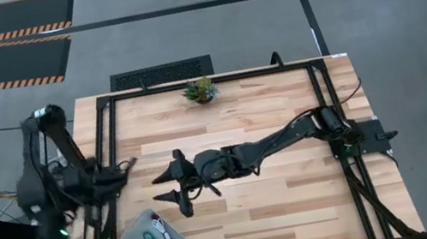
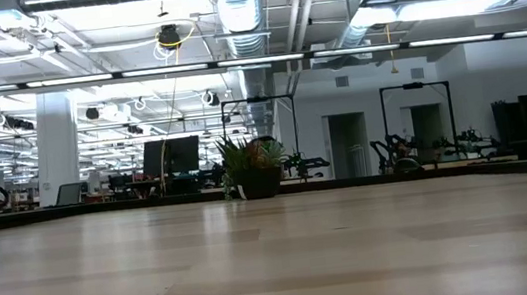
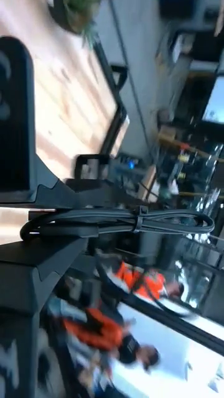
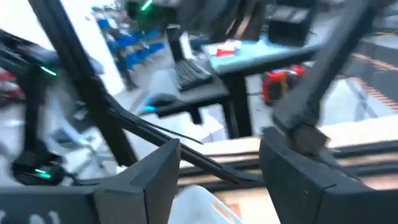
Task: Pick and place USB-C Cables
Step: Put the black charger cable into the gray bin
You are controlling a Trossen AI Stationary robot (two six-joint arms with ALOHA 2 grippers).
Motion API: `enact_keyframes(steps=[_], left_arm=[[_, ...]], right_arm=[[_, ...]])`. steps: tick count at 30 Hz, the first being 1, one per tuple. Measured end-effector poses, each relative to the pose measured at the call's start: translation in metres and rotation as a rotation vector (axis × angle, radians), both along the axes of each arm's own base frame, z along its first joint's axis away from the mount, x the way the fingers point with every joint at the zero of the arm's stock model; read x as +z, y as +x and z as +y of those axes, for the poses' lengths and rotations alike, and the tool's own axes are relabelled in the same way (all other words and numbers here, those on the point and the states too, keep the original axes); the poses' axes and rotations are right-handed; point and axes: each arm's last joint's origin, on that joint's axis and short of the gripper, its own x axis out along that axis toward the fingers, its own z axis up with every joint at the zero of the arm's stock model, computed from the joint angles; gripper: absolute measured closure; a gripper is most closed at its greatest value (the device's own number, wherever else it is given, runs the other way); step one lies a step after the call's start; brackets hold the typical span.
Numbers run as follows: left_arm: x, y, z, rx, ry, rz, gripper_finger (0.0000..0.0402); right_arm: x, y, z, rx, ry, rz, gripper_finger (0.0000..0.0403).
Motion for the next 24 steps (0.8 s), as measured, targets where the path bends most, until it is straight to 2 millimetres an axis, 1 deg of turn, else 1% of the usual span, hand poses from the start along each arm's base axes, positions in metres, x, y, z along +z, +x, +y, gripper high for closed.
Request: enact_keyframes(steps=[4,6,9,11,14,17,21,24], left_arm=[[0.04,-0.009,0.022,-0.064,-0.13,0.01,0.0372],[0.056,-0.011,0.027,-0.089,-0.118,0.024,0.0372],[0.074,-0.01,0.031,-0.119,-0.071,0.053,0.0372],[0.081,-0.008,0.031,-0.133,-0.052,0.067,0.0372],[0.091,-0.002,0.029,-0.181,-0.044,0.082,0.0372],[0.106,0.008,0.023,-0.298,0.001,0.064,0.0372],[0.121,0.025,0.016,-0.422,0.171,-0.033,0.0372],[0.123,0.036,0.023,-0.412,0.269,-0.052,0.0372]], right_arm=[[0.006,0.0,-0.009,0.043,0.028,-0.027,0.0145],[0.01,0.001,-0.014,0.057,0.033,-0.054,0.0143],[0.02,-0.003,-0.019,0.081,0.037,-0.077,0.0142],[0.024,-0.004,-0.018,0.087,0.038,-0.081,0.0142],[0.022,-0.007,-0.015,0.102,0.032,-0.035,0.0142],[0.021,-0.008,-0.015,0.102,0.025,-0.01,0.0142],[0.021,-0.008,-0.015,0.102,0.028,-0.005,0.0142],[0.021,-0.008,-0.014,0.104,0.029,-0.004,0.0142]])
